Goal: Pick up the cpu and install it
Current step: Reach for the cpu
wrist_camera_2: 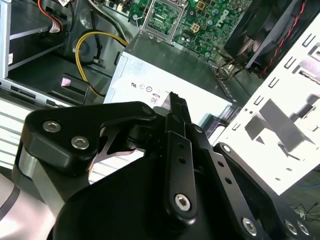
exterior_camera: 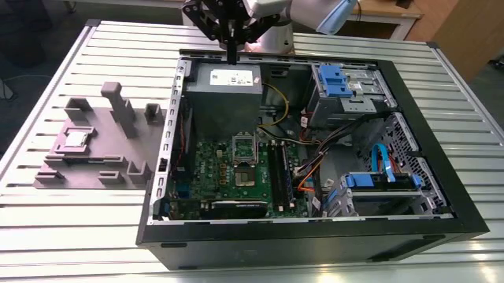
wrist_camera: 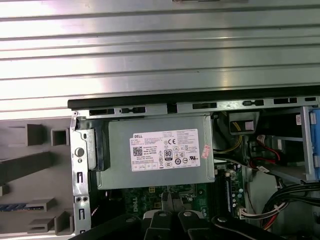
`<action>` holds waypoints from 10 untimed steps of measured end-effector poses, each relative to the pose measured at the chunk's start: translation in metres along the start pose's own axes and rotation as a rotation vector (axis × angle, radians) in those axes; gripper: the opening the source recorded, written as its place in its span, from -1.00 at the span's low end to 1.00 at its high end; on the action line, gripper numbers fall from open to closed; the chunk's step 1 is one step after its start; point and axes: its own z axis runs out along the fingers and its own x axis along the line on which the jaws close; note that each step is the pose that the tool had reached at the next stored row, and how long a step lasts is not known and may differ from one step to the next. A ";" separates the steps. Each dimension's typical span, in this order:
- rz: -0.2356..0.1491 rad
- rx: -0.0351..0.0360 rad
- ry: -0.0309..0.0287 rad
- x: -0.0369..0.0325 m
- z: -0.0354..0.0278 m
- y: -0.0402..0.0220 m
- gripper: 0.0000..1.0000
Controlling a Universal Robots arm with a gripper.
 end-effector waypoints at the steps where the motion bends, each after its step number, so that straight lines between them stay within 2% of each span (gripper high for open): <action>1: 0.000 0.0000 0.0000 0.0004 0.0000 0.0000 -0.79; 10: 0.000 0.0000 0.0000 0.0036 -0.0001 -0.0003 -0.79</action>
